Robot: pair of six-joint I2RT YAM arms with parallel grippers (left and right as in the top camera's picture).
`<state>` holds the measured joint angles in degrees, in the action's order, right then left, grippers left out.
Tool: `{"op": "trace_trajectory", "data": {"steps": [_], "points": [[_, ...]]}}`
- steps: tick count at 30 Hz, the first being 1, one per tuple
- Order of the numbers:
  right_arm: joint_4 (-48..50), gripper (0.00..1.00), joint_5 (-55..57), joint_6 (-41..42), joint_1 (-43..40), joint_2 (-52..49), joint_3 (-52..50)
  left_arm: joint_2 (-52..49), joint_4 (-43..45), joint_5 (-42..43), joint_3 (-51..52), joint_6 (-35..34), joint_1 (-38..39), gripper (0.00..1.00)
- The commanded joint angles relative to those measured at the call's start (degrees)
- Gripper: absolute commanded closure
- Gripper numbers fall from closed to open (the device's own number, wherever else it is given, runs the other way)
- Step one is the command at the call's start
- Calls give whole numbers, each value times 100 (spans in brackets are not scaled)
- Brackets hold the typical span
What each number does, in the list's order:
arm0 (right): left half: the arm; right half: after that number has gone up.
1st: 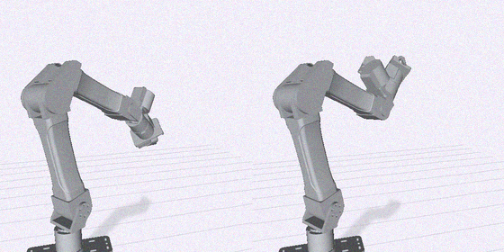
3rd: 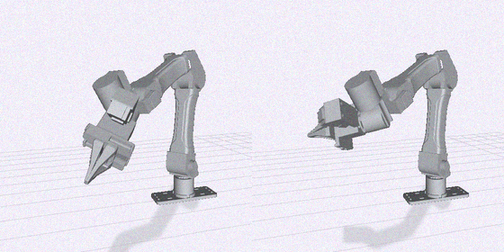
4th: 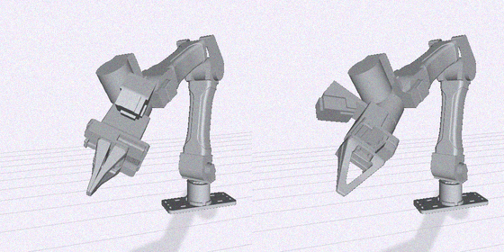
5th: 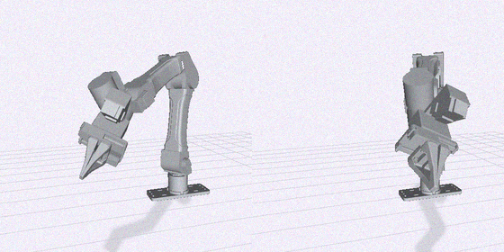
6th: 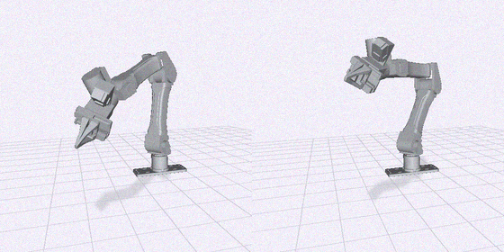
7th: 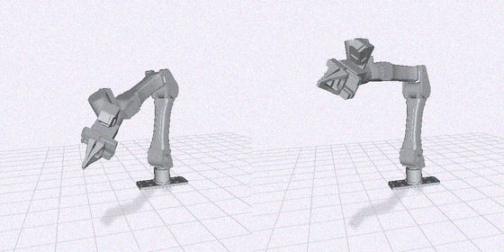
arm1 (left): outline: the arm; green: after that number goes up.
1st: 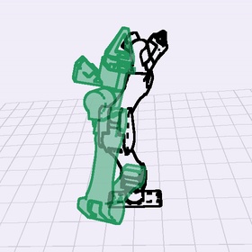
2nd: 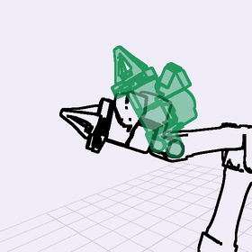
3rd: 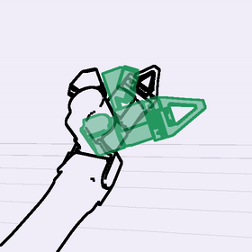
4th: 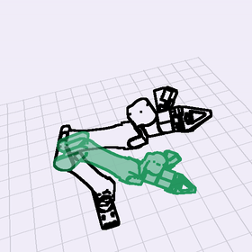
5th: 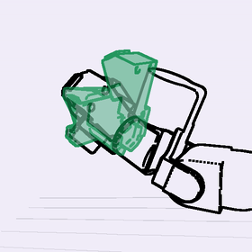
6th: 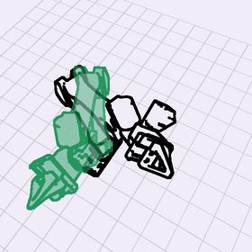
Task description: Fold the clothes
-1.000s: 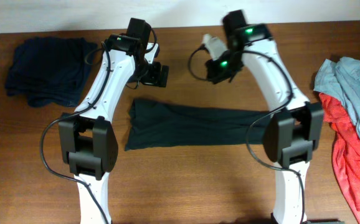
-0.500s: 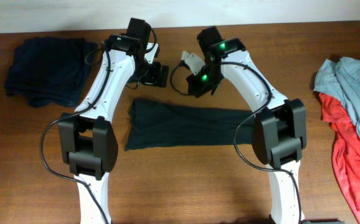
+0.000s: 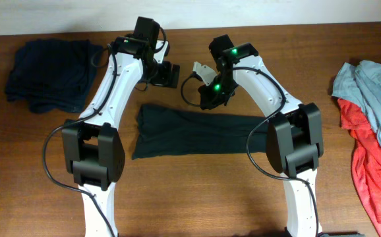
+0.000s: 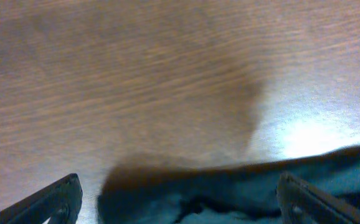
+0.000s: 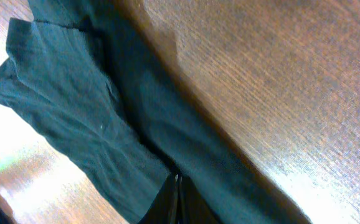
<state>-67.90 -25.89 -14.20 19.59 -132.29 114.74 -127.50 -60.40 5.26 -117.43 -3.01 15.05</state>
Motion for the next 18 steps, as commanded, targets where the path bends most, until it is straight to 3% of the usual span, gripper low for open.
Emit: {"op": "trace_trajectory", "data": {"steps": [1,5,8,10,12,14,18], "points": [[-42,96,-118,-59,26,-20,-20,90,-4,-831,-4,66,-103,1],[0,96,-111,-55,101,-20,-20,90,-142,-909,-4,-352,-485,1],[153,95,46,-57,269,-20,-20,90,-199,-522,-4,-529,-914,1],[470,73,232,-28,387,-20,-20,90,-195,-295,-4,-529,-1169,1],[848,60,308,-13,487,-22,-20,90,-197,-289,-2,-531,-1377,1],[1196,54,302,107,577,-22,-20,90,-219,-286,-2,-531,-1528,1],[1419,54,299,267,708,-22,-20,90,-223,-291,-2,-531,-1670,1]]}}
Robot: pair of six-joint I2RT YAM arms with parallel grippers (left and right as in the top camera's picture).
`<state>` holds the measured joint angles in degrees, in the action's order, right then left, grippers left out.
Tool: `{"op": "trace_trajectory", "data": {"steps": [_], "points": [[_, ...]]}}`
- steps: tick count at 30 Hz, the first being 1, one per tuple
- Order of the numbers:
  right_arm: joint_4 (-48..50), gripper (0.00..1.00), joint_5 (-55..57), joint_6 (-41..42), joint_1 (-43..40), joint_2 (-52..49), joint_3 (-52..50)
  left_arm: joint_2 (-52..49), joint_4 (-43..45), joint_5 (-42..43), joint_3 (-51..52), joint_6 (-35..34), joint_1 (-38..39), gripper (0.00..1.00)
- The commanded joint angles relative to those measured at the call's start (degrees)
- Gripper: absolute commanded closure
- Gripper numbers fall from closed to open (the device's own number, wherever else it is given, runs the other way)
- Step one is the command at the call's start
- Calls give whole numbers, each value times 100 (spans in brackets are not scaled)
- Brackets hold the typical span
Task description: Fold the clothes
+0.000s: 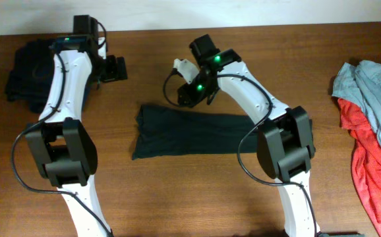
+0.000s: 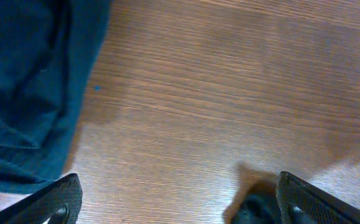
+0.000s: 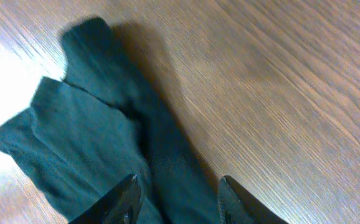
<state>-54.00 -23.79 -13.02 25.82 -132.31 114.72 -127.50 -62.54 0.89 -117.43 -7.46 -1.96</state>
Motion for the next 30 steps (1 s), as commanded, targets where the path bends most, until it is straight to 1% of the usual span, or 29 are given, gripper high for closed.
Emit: {"op": "trace_trajectory", "data": {"steps": [1,11,13,17,21,24,27,30], "points": [[26,54,90,149,107,-20,-17,90,-7,146,-2,-83,15,1],[35,53,153,122,240,-260,-35,90,-7,146,-2,-83,7,1],[35,51,153,120,240,-260,-35,90,-7,146,-2,-83,7,1],[33,50,26,-146,282,-284,-35,90,-7,146,-2,-83,7,1],[31,50,-146,-162,372,-297,-35,90,-7,146,-2,-83,7,1],[28,50,-125,-184,439,-308,-35,90,-7,146,-2,-83,7,1],[35,51,-105,-481,490,-321,-83,90,-7,146,-2,-83,7,1],[118,51,-107,-520,492,-321,-151,90,-7,146,-2,-83,7,1]]}}
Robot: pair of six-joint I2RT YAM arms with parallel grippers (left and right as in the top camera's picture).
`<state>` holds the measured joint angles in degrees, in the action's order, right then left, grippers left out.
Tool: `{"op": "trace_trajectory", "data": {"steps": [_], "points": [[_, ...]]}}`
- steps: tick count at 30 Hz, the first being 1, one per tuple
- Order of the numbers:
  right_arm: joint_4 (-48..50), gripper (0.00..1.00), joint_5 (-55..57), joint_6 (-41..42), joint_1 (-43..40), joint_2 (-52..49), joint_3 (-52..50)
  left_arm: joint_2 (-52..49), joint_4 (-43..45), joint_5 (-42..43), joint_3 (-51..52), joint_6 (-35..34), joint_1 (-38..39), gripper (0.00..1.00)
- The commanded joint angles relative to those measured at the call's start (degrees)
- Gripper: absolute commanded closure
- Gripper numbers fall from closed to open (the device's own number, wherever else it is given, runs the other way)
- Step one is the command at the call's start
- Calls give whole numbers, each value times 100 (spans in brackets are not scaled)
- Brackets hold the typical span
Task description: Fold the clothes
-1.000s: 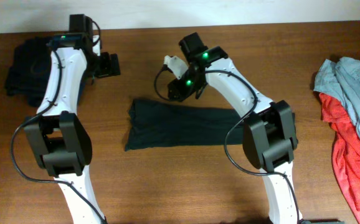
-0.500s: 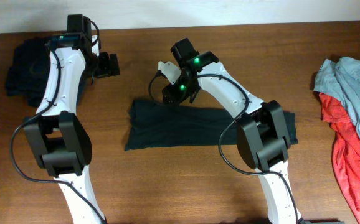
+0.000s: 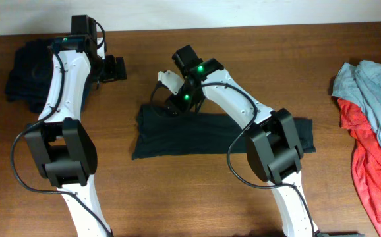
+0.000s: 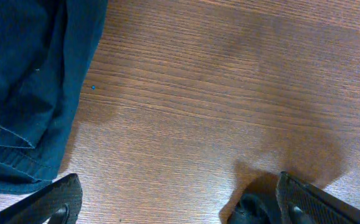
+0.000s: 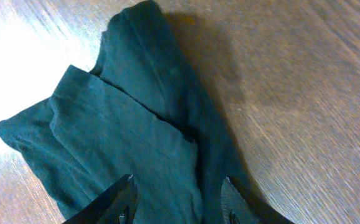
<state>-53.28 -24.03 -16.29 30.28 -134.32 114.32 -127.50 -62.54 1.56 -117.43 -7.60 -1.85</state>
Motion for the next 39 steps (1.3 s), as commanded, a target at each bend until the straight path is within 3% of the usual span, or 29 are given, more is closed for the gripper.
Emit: {"op": "trace_trajectory", "data": {"steps": [1,16,21,36,39], "points": [[72,51,-83,-192,46,-120,-131,90,-7,79,-2,-70,-4,1],[643,51,-133,-166,48,-120,-487,90,-7,79,-2,-70,-4,1],[629,70,-151,-160,46,-120,-487,90,-7,79,-2,-70,-4,1],[658,71,-153,-142,94,-122,-560,90,-7,79,-2,-70,-4,1],[662,87,-162,-125,131,-122,-560,90,-7,79,-2,-70,-4,1]]}}
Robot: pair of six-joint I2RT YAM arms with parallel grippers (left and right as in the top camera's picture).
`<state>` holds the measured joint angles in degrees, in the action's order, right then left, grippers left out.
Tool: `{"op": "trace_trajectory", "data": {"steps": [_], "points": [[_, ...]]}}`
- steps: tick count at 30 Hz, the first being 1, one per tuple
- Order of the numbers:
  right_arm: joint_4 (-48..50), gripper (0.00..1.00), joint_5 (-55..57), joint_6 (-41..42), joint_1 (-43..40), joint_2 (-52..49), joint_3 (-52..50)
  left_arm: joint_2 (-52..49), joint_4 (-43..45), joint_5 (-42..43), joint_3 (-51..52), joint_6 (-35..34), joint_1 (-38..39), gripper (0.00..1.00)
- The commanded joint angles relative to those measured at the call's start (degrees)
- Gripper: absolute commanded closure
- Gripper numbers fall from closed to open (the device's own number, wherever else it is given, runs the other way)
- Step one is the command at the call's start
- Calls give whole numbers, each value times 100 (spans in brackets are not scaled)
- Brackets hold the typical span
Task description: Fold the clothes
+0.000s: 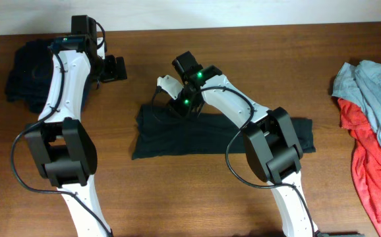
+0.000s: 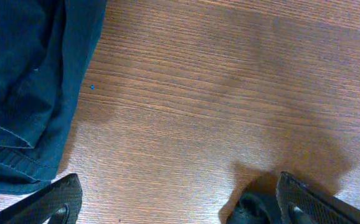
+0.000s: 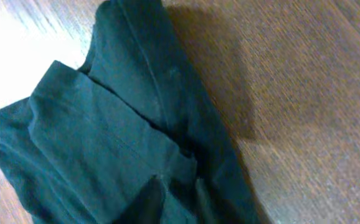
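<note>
A dark green garment [image 1: 223,135] lies in a long band across the middle of the table. My right gripper [image 1: 178,105] is down on its upper left corner. In the right wrist view the gripper [image 3: 175,196] has its fingers drawn close together on a raised fold of the green cloth [image 3: 105,124]. My left gripper [image 1: 115,69] hangs open over bare wood at the back left. Its fingertips [image 2: 61,199] stand wide apart with nothing between them.
A dark blue heap of clothes [image 1: 32,69] lies at the far left, its edge [image 2: 24,93] close to the left gripper. Red and light blue garments [image 1: 368,125] are piled at the right edge of the table [image 1: 197,197].
The right gripper's fingers stood wide apart over the garment's left end; now they are narrowed onto a fold of it, lower on the cloth. The left arm has not moved.
At first the left gripper hung open by the garment's top edge and the right gripper was shut over its middle. Then the left arm stood beside the blue heap, and the right gripper was open, further left. It then reached the garment's left corner and now grips it.
</note>
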<state>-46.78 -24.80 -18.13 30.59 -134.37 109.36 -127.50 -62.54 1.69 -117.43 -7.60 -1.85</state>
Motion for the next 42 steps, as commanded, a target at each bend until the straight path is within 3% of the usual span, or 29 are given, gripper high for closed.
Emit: {"op": "trace_trajectory", "data": {"steps": [1,9,26,42], "points": [[13,94,-98,59,105,-118,-63,90,-7,66,-2,-72,-4,1],[9,96,-586,293,127,-98,22,90,-7,66,-2,-70,-4,1],[-1464,96,-1215,297,155,-98,328,90,-7,66,-2,-70,-4,1],[-2087,96,-1108,295,608,-101,326,90,-7,66,-2,-70,-4,1]]}}
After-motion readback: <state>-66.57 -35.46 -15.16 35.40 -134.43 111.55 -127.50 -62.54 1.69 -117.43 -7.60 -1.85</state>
